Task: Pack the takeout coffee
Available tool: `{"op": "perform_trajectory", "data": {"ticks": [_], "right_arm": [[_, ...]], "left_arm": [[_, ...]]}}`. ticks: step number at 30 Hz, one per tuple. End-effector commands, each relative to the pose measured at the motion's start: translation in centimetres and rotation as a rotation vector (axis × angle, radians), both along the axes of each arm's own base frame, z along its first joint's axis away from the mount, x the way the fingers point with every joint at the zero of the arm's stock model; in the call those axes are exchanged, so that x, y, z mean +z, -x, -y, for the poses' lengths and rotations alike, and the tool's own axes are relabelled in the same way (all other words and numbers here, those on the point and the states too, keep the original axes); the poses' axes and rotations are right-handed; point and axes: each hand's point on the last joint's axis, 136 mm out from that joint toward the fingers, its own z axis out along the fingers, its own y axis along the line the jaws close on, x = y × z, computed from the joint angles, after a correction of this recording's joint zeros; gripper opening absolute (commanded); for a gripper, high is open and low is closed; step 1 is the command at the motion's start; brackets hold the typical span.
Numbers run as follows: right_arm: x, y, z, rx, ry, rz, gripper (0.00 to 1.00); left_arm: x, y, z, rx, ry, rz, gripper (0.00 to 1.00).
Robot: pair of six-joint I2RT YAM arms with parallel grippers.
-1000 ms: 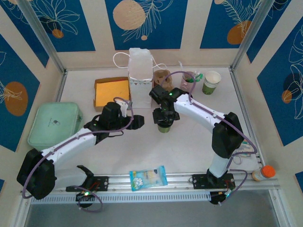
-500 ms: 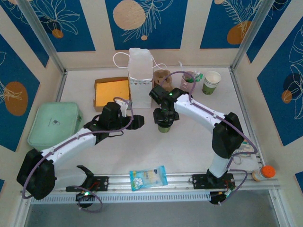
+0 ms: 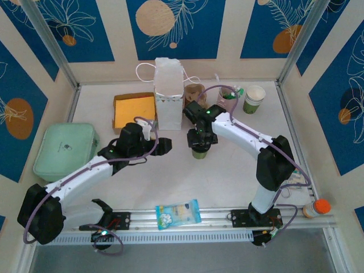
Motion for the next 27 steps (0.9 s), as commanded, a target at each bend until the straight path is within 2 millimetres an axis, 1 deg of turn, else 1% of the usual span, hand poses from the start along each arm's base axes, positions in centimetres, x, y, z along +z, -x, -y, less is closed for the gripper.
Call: {"op": "perform_trajectory", "data": {"ticks": [1,8,17,22,27], "right_arm": [[0.6,0.6,1.9,-0.018,0.013,-0.018,0.69],[1.0,-0.1,4.1,-0.062,0.004,-0.013,0.69],[1.2,-1.4,8.0,-0.154,-0.011,-0.007,0.69],[0.8,-2.1,11.2,-0.252,-0.037,-0.018,0.69],[1.1,-2.6,14.6,-0.353,-0.057,0.001,0.69]], "left_arm": [[0.6,-0.1,-0.7,0.009,-0.020,0.030,0.84],[0.8,-0.1,-0.9,0.012,-0.027,0.039,0.84],[0.9,-0.1,-1.0,0.012,-0.031,0.047,0.84],[1.1,-0.1,-1.1,0.010,-0.036,0.055,0.84],[1.1,0.0,-1.3,0.011,-0.047,0.062,0.84]]}}
